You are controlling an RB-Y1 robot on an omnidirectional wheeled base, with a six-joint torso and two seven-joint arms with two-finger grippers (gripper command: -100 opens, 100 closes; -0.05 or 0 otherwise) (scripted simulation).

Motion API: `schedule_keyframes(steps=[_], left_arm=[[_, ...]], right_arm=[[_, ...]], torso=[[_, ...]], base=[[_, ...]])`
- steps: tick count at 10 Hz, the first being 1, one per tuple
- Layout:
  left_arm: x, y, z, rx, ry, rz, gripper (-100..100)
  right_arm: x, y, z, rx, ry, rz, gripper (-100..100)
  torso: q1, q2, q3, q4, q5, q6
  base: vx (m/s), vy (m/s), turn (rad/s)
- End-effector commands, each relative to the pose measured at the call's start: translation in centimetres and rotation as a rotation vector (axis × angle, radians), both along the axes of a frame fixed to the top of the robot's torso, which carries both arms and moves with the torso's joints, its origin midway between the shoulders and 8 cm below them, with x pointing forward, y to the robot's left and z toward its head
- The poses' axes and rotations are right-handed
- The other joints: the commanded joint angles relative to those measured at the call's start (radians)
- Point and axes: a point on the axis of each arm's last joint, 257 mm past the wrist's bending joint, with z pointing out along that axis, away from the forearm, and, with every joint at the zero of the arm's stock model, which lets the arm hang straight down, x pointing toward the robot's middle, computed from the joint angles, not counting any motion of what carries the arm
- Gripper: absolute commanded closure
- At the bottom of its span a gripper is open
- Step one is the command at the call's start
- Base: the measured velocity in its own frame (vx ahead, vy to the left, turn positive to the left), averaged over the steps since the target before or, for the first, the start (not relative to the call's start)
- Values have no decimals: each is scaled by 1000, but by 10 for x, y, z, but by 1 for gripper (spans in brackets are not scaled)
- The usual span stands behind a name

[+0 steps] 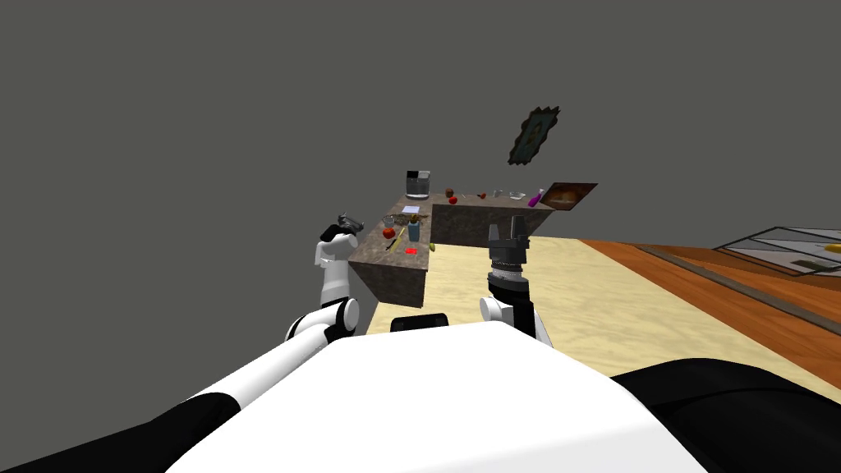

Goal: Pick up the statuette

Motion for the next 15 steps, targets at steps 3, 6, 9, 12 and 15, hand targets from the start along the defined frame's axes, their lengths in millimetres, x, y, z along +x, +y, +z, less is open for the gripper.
schedule_keyframes(steps=[3, 6, 9, 12, 15], left_arm=[[14, -12, -45, -118, 135, -18, -100], [17, -19, -69, -163, 207, -27, -100], [21, -31, -91, -228, 293, -43, -100], [18, -39, -121, -264, 373, -51, -100], [13, -52, -151, -314, 473, -66, -100]], right_arm=[[0, 0, 0, 0, 0, 0, 0], [0, 0, 0, 0, 0, 0, 0], [0, 0, 0, 0, 0, 0, 0], [0, 0, 0, 0, 0, 0, 0], [0, 0, 0, 0, 0, 0, 0]], torso=[[0, 0, 0, 0, 0, 0], [2, 0, 0, 0, 0, 0], [2, 0, 0, 0, 0, 0], [2, -1, 0, 0, 0, 0], [1, 0, 0, 0, 0, 0]], base=[[7, -64, 21], [10, -35, 4], [9, -39, -8], [14, -34, -13], [14, -44, -29]])
